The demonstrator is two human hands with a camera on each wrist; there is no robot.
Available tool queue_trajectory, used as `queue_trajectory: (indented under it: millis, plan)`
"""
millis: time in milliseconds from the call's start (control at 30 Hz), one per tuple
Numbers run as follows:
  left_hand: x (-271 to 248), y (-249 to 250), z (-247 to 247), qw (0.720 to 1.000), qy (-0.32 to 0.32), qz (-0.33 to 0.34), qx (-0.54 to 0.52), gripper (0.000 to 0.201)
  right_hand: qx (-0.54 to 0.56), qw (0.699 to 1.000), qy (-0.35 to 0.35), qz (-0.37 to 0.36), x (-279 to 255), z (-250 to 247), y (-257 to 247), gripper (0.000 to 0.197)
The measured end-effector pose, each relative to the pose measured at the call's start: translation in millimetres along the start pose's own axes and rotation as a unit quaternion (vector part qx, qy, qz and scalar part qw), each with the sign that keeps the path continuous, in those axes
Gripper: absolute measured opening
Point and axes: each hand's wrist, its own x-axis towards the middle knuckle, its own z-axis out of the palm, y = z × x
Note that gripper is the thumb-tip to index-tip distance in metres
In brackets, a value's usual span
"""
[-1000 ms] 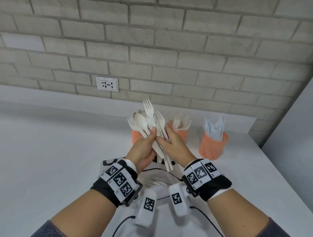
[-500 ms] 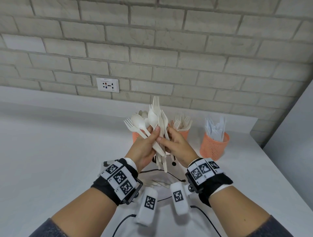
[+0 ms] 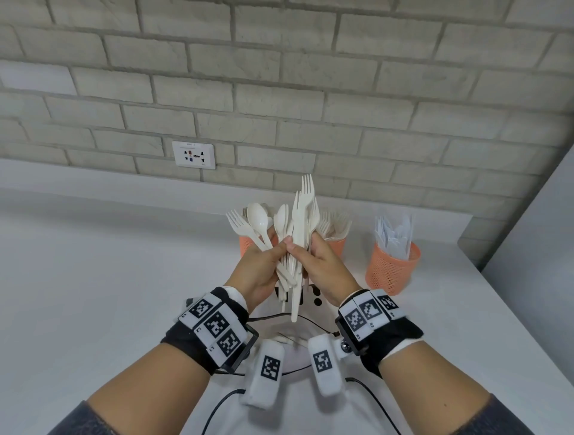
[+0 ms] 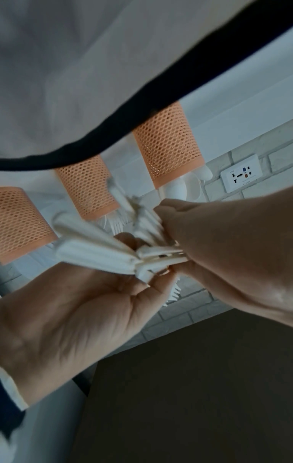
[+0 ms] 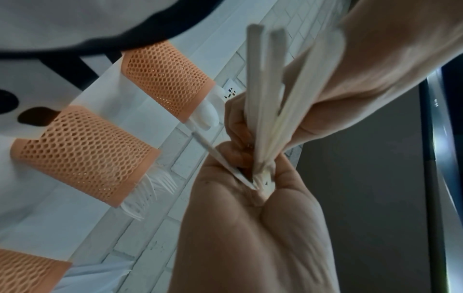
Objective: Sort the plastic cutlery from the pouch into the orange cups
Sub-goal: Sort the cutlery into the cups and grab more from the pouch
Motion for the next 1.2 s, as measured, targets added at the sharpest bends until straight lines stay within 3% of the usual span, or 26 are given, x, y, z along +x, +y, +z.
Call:
queue_trajectory:
  millis: [133, 267, 400, 567, 667, 833, 967, 1100, 1200]
  plan:
    - [3.2, -0.4, -2.4, 1.0, 0.017, -0.01, -0.009, 0.025, 0.02, 1.0, -0.007, 0.022, 3.2, -0.6, 0.8, 0.019]
    - [8.4, 1.7, -4.2, 0.998, 0.05, -0.027, 0.003, 0.027, 0.012, 0.998, 0.032, 0.051, 10.8, -11.0, 2.6, 0.018]
    - [17.7, 7.2, -10.9, 0.996, 0.089, -0.025, -0.008, 0.04, -0.031, 0.996, 0.088, -0.002, 31.4, -37.6, -20.4, 0.011]
    - [23.4, 13.4, -16.4, 0.998, 0.057, -0.012, 0.011, 0.036, -0.019, 0.977, 0.201, -0.07, 69.6, -68.7, -39.5, 0.016]
    - [25.3, 17.4, -17.9, 0.999, 0.032, -0.011, 0.032, 0.025, -0.027, 0.97, 0.234, -0.064, 81.9, -69.1, -25.8, 0.013]
    - [31.1, 21.8, -23.3, 0.998, 0.013, -0.013, 0.058, 0.012, -0.057, 0.971, 0.229, 0.041, 92.3, -68.9, 15.7, 0.023]
    - [35.5, 20.2, -28.7, 0.997, 0.001, -0.034, 0.073, 0.011, -0.012, 0.965, 0.261, 0.015, 100.1, -73.4, 24.7, 0.051]
    - [38.7, 16.2, -27.4, 0.996, -0.009, -0.036, 0.081, 0.011, -0.084, 0.951, 0.297, -0.004, 106.6, -72.9, 27.3, 0.026]
    - [38.7, 14.4, -24.7, 0.997, -0.013, -0.021, 0.068, 0.015, -0.213, 0.937, 0.275, 0.022, 107.3, -75.0, 35.3, 0.031]
